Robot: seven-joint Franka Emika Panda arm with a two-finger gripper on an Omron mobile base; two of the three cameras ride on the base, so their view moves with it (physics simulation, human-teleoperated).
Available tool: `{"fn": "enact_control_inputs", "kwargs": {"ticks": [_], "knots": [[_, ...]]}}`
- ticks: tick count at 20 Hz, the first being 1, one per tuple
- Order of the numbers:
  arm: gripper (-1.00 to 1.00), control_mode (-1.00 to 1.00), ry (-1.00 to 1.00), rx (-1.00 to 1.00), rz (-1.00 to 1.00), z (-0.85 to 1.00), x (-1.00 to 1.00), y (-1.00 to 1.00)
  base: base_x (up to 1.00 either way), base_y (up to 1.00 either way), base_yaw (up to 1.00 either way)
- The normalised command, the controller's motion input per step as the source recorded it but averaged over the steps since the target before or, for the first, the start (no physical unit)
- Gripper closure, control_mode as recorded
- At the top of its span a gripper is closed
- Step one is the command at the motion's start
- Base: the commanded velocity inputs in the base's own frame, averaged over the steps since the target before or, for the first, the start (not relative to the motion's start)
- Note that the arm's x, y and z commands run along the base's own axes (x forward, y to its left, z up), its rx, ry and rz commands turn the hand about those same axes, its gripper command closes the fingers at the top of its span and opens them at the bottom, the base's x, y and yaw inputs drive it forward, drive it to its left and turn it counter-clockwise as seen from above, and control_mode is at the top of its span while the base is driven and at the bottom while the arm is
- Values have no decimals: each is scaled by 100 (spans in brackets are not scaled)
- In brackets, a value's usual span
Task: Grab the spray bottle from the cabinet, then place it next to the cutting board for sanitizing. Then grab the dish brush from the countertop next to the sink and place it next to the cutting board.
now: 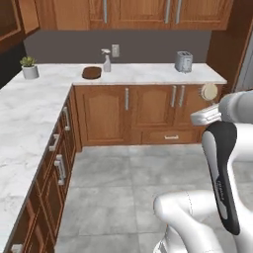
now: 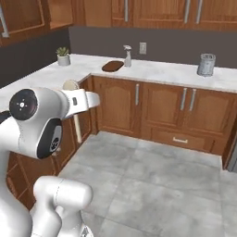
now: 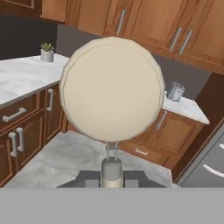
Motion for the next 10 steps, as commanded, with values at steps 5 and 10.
{"fn": "enact_control_inputs", "kwargs": {"ticks": [5,10], "knots": [[100,100,0,0,0,0,0,0,100,9,32],[100,100,0,0,0,0,0,0,100,0,34]]}}
